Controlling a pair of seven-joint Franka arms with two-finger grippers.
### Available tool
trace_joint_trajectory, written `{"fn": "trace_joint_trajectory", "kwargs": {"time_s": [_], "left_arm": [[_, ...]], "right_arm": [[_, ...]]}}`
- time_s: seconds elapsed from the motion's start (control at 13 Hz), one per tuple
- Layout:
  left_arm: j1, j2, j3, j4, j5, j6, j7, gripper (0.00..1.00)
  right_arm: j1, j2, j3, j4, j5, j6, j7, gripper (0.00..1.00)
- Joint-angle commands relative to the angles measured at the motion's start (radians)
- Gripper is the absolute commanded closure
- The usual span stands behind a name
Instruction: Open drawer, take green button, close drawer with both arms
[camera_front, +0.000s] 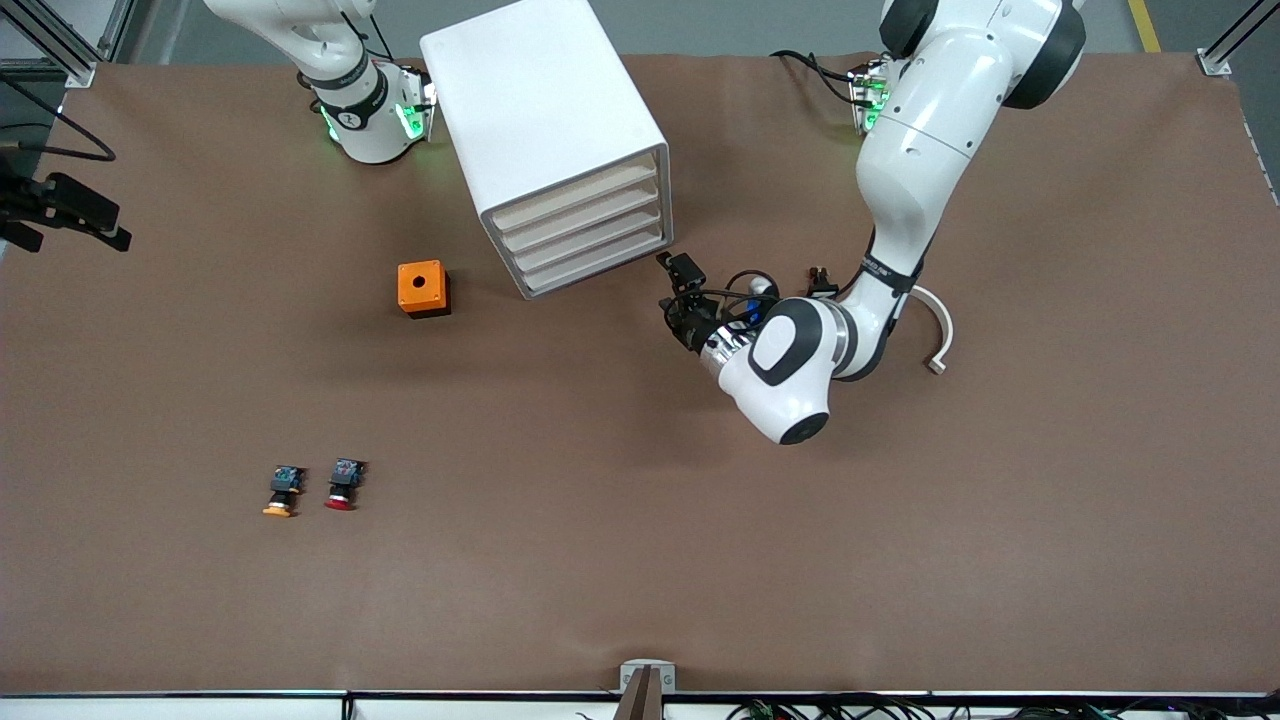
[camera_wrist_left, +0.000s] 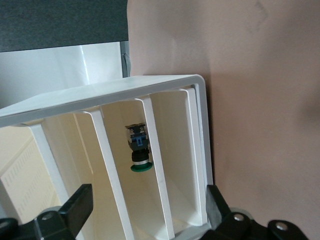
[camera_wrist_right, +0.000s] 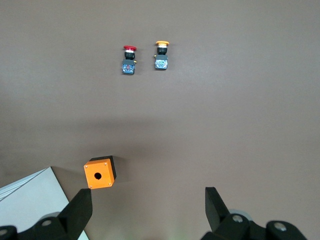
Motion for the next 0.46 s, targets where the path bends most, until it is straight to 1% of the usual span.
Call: {"fn": "trace_joint_trajectory", "kwargs": {"time_s": [0.0, 0.08, 0.31, 0.38], "left_arm": [[-0.028, 0.043, 0.003, 0.025, -0.051, -0.017, -0.052, 0.05], [-0.036, 0.054, 0.003, 0.027, -0.060, -0.017, -0.053, 0.10], [-0.065, 0.071, 0.003, 0.022, -0.068, -0.019, -0.055, 0.35], [-0.070, 0.073, 0.001, 0.019, -0.068, -0.026, -0.055, 0.39]], "right_arm": [[-0.011, 0.064, 0.002, 0.038, -0.013, 0.007, -0.015, 0.00], [-0.022, 0.079, 0.000, 0.041, -0.012, 0.013, -0.013, 0.00], [-0.021, 0.115, 0.000, 0.064, -0.041, 0.016, -0.013, 0.00], [-0.021, 0.116, 0.000, 0.068, -0.041, 0.016, -0.015, 0.00]]}}
